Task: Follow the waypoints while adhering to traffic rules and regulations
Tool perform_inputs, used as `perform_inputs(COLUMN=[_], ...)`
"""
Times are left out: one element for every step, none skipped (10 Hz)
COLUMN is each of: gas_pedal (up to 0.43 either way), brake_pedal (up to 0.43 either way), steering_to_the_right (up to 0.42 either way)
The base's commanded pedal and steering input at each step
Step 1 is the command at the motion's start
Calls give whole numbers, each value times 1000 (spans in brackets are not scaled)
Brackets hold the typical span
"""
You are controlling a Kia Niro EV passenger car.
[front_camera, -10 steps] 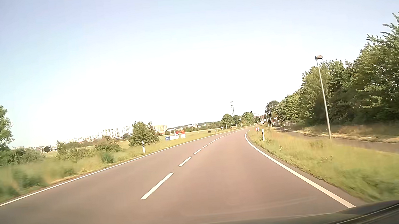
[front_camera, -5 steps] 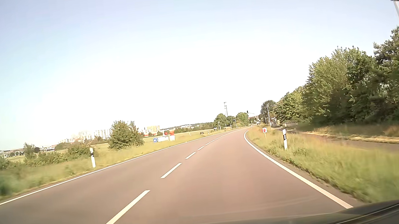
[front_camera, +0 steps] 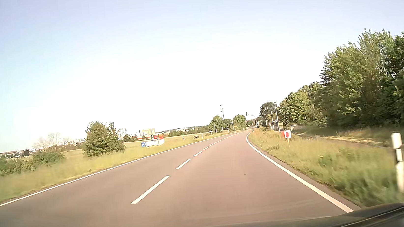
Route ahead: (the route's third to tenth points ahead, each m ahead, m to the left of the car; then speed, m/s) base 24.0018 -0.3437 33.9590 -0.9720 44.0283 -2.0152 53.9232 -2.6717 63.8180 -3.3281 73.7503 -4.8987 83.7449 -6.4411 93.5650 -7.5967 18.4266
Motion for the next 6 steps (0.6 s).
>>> perform_inputs(gas_pedal=[177, 177, 177, 177, 177, 177], brake_pedal=[30, 30, 30, 30, 30, 30], steering_to_the_right=[14, 14, 14, 12, 11, 11])
